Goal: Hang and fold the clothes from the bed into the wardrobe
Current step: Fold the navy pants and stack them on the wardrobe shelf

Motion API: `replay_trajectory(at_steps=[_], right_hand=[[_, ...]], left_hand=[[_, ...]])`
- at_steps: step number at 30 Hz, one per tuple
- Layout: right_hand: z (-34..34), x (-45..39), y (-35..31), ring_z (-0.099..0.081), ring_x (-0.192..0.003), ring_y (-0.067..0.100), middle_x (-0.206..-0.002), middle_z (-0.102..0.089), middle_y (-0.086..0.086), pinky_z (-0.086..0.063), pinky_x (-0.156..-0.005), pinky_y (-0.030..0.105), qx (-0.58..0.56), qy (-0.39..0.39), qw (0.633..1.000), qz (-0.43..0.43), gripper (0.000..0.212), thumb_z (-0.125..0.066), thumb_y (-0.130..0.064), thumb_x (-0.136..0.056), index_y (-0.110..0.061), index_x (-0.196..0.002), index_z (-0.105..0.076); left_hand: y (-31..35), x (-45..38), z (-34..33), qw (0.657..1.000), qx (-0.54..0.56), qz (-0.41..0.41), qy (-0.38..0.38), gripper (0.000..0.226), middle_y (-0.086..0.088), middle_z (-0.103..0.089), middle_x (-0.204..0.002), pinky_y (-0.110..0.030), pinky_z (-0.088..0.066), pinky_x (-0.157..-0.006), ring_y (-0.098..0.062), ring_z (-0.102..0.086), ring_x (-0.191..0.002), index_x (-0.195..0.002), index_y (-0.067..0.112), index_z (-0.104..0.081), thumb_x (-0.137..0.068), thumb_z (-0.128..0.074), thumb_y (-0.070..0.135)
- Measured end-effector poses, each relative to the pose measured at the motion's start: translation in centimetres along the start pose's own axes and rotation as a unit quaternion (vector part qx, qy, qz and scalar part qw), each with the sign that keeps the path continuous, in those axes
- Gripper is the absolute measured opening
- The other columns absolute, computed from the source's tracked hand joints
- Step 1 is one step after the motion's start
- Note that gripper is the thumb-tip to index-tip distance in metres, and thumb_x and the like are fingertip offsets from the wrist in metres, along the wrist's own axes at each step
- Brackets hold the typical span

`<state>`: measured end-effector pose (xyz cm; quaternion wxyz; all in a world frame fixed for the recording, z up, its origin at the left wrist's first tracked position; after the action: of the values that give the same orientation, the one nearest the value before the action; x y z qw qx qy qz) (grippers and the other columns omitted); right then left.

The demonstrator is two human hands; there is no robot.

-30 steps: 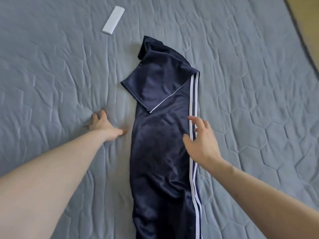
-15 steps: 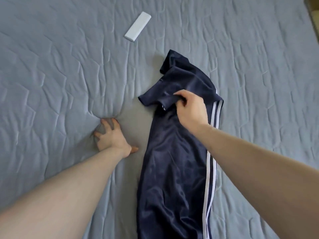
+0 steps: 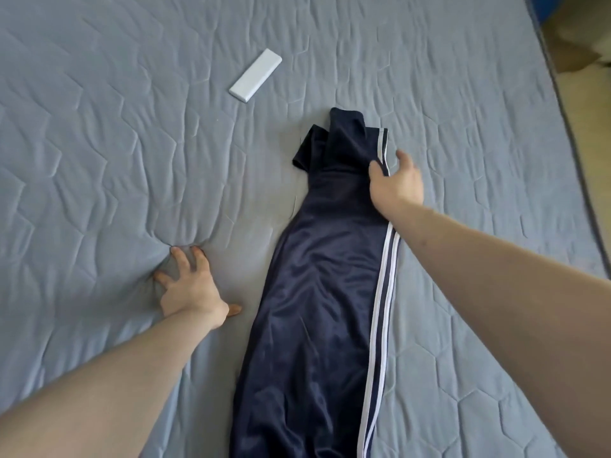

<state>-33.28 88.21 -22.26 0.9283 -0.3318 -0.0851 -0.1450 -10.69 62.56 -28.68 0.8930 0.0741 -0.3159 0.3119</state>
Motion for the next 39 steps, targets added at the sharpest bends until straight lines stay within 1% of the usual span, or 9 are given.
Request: replay_trajectory(at_steps=[3, 7, 11, 14, 19, 23, 29, 35, 39], right_hand=[[-1.0, 0.5, 2.2, -0.033, -0.148, 0.026, -0.164, -0.031, 0.001, -0.032, -0.12, 0.043, 0.076, -0.059, 0.995, 0.009, 0.063, -0.052, -0.045, -0.1, -0.023, -0.157, -0.038], [-1.8, 0.5, 2.2, -0.032, -0.151, 0.018, -0.165, -0.031, -0.002, -0.027, -0.12, 0.028, 0.048, -0.118, 0.989, 0.081, 0.054, -0.05, -0.029, -0.103, -0.024, -0.156, -0.041], [-1.2, 3.7, 2.6, -0.026, -0.153, 0.016, -0.166, -0.027, -0.003, -0.025, -0.124, 0.034, -0.017, -0.006, 0.995, 0.102, 0.06, -0.051, -0.016, -0.102, -0.025, -0.158, -0.035], [-1.3, 9.7, 5.9, -0.023, -0.152, 0.012, -0.166, -0.022, -0.007, -0.022, -0.119, 0.025, -0.073, 0.025, 0.994, 0.072, 0.07, -0.059, -0.024, -0.098, -0.03, -0.16, -0.027], [-2.7, 23.3, 15.4, -0.015, -0.155, 0.017, -0.169, -0.015, 0.0, -0.016, -0.123, 0.026, -0.004, -0.106, 0.994, 0.004, 0.079, -0.066, -0.026, -0.097, -0.027, -0.162, -0.021], [-2.5, 32.5, 19.8, -0.032, -0.146, 0.01, -0.155, -0.034, -0.011, -0.027, -0.116, 0.024, -0.046, -0.107, 0.993, -0.032, 0.076, -0.069, -0.019, -0.094, -0.032, -0.158, -0.029], [-0.7, 41.0, 22.7, -0.066, -0.109, 0.014, -0.12, -0.064, -0.008, -0.052, -0.099, 0.04, -0.139, -0.12, 0.952, -0.245, 0.065, -0.077, -0.031, -0.089, -0.031, -0.143, -0.041], [2.1, 46.8, 24.6, -0.075, -0.089, 0.007, -0.101, -0.077, -0.013, -0.06, -0.088, 0.035, -0.135, -0.284, 0.895, -0.317, 0.043, -0.077, -0.049, -0.086, -0.031, -0.12, -0.058], [2.7, 49.9, 25.9, -0.074, -0.086, 0.001, -0.095, -0.079, -0.016, -0.056, -0.073, 0.016, -0.121, -0.333, 0.878, -0.322, 0.023, -0.073, -0.03, -0.094, -0.026, -0.116, -0.071]], left_hand=[[0.1, -0.1, -0.2, 1.0, -0.002, -0.001, -0.002, 0.143, -0.005, 0.02, -0.166, -0.048, -0.042, -0.111, -0.053, -0.007, -0.149, -0.159, 0.022, 0.014, -0.065, -0.084, 0.066], [0.1, -0.5, -0.4, 1.0, -0.009, 0.003, -0.005, 0.144, -0.005, 0.022, -0.166, -0.048, -0.04, -0.113, -0.053, -0.006, -0.149, -0.159, 0.022, 0.015, -0.064, -0.085, 0.066], [0.1, -0.9, -0.2, 0.999, -0.027, 0.011, -0.019, 0.151, -0.005, 0.027, -0.164, -0.048, -0.033, -0.118, -0.052, -0.003, -0.15, -0.158, 0.024, 0.021, -0.06, -0.084, 0.07], [0.1, -1.1, -0.3, 1.0, -0.014, 0.01, -0.023, 0.154, -0.003, 0.031, -0.163, -0.05, -0.031, -0.118, -0.05, 0.001, -0.151, -0.157, 0.027, 0.023, -0.057, -0.085, 0.071], [-0.6, -0.8, -0.7, 1.0, 0.016, -0.002, -0.012, 0.148, 0.002, 0.028, -0.165, -0.051, -0.024, -0.121, -0.047, 0.005, -0.153, -0.159, 0.03, 0.017, -0.06, -0.084, 0.071], [-2.0, 1.0, -2.3, 0.998, 0.035, -0.045, 0.027, 0.122, 0.001, 0.019, -0.169, -0.048, -0.011, -0.126, -0.044, 0.006, -0.153, -0.161, 0.026, 0.012, -0.079, -0.064, 0.075], [-6.9, 9.5, -8.9, 0.988, -0.03, -0.137, 0.068, 0.091, -0.009, 0.007, -0.17, -0.044, -0.001, -0.127, -0.032, 0.005, -0.156, -0.162, 0.009, 0.002, -0.099, -0.029, 0.066], [-11.3, 23.1, -14.8, 0.974, 0.178, -0.132, -0.05, 0.067, -0.003, -0.036, -0.155, -0.039, -0.029, -0.12, -0.023, -0.033, -0.144, -0.151, 0.016, -0.04, -0.097, -0.049, 0.055], [-12.4, 29.8, -17.4, 0.925, 0.322, -0.022, -0.2, 0.035, 0.004, -0.068, -0.095, -0.039, -0.051, -0.086, -0.018, -0.064, -0.093, -0.094, 0.019, -0.062, -0.091, -0.065, 0.054]])
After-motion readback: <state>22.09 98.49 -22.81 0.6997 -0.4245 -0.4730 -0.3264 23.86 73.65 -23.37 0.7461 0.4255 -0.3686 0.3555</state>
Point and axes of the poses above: each hand's wrist, its own x-axis away from the middle knuckle, its own z-axis out of the back of the hand, y = z × x, the point moved 2 cm from there along -x, towards the middle knuckle
